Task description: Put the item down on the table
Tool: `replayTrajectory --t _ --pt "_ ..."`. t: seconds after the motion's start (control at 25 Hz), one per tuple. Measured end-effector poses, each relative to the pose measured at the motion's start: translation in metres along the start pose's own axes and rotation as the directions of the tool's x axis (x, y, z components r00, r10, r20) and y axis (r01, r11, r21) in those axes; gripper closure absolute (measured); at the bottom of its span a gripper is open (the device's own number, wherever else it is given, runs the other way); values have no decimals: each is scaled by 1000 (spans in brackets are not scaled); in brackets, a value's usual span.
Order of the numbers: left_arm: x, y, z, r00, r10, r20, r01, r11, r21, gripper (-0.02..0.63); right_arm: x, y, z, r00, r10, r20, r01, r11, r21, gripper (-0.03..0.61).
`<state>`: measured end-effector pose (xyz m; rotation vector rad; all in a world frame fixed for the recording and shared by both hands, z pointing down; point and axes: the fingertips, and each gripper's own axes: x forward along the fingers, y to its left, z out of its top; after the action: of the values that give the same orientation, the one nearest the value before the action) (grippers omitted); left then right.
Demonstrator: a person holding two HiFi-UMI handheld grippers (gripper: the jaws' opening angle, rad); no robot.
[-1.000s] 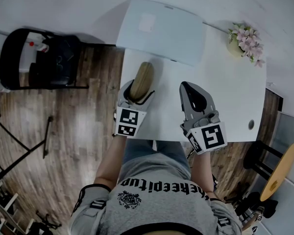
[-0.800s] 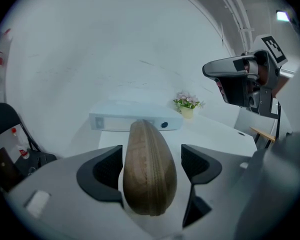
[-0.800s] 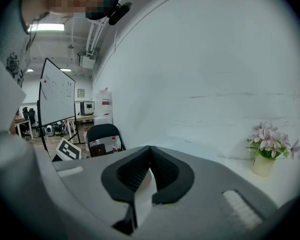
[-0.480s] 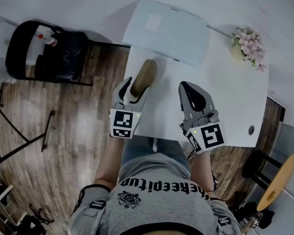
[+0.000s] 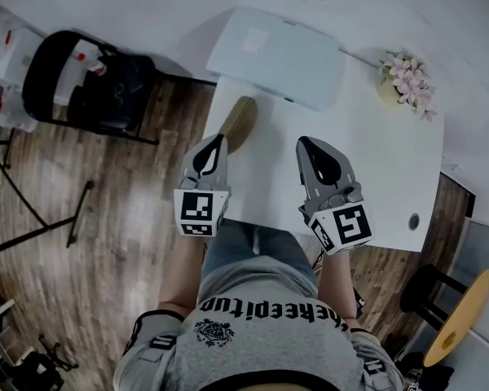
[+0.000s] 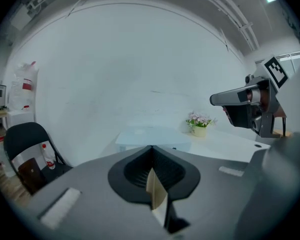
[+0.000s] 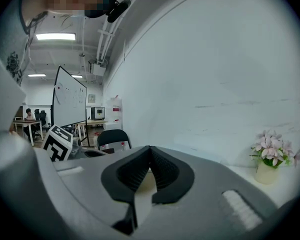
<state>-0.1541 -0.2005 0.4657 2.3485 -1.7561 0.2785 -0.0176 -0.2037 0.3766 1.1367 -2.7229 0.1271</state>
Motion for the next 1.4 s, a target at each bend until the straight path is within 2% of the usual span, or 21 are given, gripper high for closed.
replayTrajectory --t 0.6,1.4 --pt "-55 -21 47 991 100 94 -103 994 25 600 -31 4 13 996 65 64 -64 998 -21 578" --pt "-119 -59 90 951 232 206 -240 970 18 600 -67 15 28 976 180 120 -173 982 -72 578"
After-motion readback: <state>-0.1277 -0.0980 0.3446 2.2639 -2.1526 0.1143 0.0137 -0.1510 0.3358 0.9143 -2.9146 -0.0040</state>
